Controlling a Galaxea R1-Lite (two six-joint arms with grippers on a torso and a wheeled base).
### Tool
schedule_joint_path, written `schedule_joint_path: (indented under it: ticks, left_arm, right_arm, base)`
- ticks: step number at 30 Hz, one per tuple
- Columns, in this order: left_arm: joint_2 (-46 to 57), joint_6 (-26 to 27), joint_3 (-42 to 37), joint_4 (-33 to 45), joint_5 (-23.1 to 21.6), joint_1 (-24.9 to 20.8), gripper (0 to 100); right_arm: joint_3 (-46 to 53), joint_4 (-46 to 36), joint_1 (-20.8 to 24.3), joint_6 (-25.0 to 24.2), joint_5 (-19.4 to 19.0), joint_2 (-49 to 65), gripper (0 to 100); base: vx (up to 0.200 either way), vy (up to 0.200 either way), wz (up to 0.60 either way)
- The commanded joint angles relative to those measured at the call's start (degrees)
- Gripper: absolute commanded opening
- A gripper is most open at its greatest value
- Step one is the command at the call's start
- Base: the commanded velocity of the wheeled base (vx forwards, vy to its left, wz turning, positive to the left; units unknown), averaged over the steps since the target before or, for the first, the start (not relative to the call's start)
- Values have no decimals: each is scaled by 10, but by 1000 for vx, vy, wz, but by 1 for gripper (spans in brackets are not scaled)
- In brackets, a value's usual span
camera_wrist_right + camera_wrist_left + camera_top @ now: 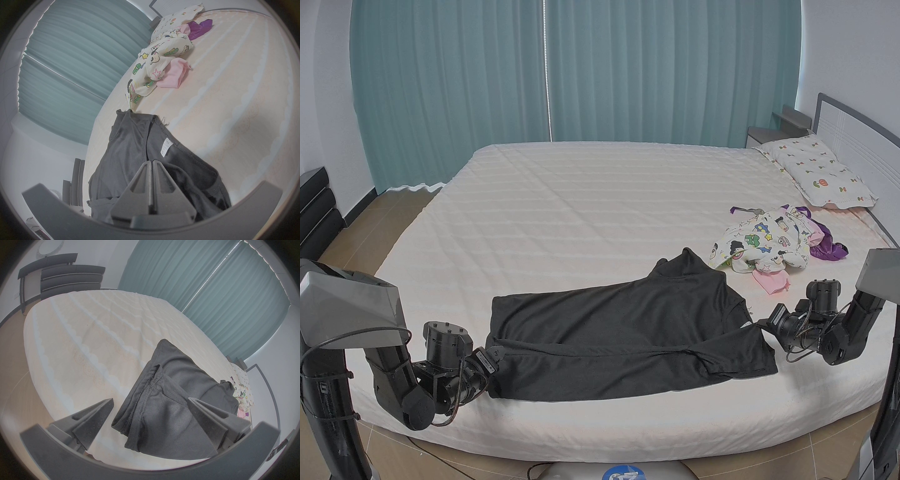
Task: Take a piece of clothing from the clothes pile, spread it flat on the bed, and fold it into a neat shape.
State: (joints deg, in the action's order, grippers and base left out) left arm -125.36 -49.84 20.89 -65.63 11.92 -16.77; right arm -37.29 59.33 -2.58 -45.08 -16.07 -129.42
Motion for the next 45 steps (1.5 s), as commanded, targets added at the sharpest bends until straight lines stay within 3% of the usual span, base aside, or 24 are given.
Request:
schedule_joint_path:
  ticks: [1, 2, 3, 18, 25, 29, 33, 45]
  left_arm:
    - [-3, 0, 0, -1, 0, 1, 100]
    - [-3, -1, 0, -1, 0, 1, 100]
    - [-3, -1, 0, -1, 0, 1, 100]
    - [-3, -19, -1, -9, -1, 2, 100]
    - [-5, -32, -2, -9, -11, -3, 100]
    - [-4, -57, 0, -9, -43, -3, 100]
    - [-4, -74, 2, -9, -67, -4, 100]
    - [-47, -82, 38, -4, -57, -19, 100]
  right_arm:
    - [-3, 15, 2, -11, 1, -8, 0]
    - [-3, 17, 2, -13, 1, -8, 0]
    - [-3, 17, 2, -13, 1, -8, 100]
    - [48, 21, 4, -14, 2, 37, 100]
    - [66, 21, 1, -15, 6, 43, 100]
    - [68, 20, 6, -13, 40, 42, 100]
    - [68, 20, 14, -13, 48, 45, 100]
    - [41, -25, 61, -11, 76, 94, 100]
  base:
    - [0, 0, 0]
    - [0, 0, 0]
    - [0, 0, 0]
    - [0, 0, 0]
    - [-171, 0, 0]
    - [0, 0, 0]
    - [0, 0, 0]
    - [0, 0, 0]
